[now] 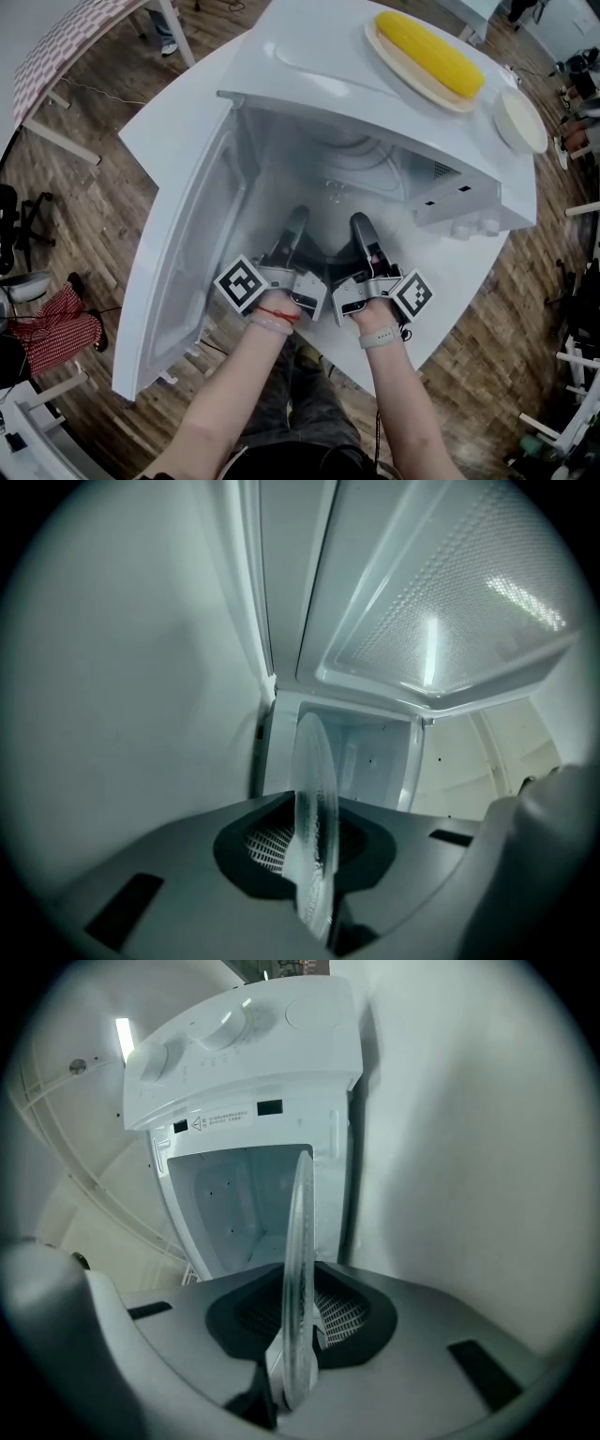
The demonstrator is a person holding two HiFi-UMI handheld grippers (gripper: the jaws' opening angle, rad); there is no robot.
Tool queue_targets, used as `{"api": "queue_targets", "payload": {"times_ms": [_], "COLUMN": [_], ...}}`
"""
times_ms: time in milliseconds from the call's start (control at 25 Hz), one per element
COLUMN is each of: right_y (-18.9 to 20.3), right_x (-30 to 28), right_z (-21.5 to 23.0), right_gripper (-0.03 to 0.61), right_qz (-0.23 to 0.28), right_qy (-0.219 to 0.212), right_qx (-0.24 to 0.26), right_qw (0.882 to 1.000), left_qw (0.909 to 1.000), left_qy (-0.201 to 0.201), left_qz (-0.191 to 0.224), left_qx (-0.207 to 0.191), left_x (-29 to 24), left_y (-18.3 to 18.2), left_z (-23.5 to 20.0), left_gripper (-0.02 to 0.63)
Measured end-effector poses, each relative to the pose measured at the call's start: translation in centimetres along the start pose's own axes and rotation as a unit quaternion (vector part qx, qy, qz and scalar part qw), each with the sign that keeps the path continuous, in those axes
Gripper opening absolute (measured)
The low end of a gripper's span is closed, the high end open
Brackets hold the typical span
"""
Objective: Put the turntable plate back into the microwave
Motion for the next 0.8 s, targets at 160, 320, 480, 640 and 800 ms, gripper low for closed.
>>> {"api": "queue_targets", "payload": {"times_ms": [160, 320, 480, 640, 800], "right_y": [-0.1, 0.1, 0.0, -0.1, -0.1], "right_x": [1.3, 1.9, 1.9, 1.7, 1.3], "right_z": [0.1, 0.4, 0.5, 0.1, 0.0], "right_gripper": [0.064, 0.059, 0.049, 0.049, 0.049], "right_qz": [-0.007, -0.018, -0.014, -0.010, -0.014], "right_qy": [0.004, 0.009, 0.002, -0.015, -0.021], "right_qx": [0.010, 0.023, 0.027, 0.029, 0.031], "right_qw": [1.000, 1.000, 1.000, 0.999, 0.999], "left_qw": [1.0000, 1.0000, 0.9999, 1.0000, 1.0000], "left_qy": [0.000, 0.000, 0.003, 0.001, 0.003], "left_qz": [-0.001, -0.001, -0.006, 0.001, 0.005], "left_qx": [0.002, 0.000, -0.011, 0.001, -0.001], "left_x": [0.0, 0.0, -0.1, -0.1, -0.3], "left_y": [0.1, 0.1, 0.3, 0.2, 0.0], "left_z": [0.0, 0.0, 0.0, 0.2, 0.2], "left_gripper": [0.037, 0.037, 0.037, 0.037, 0.037]}}
Point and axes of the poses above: the fingertips, and each gripper's own axes: x backward along the fingers, z to its right, y out of its underside, the point moved 1 cm from there along x, backward along the fingers, and after that the axes turned 12 degrees about z, right-handed, at the moved point
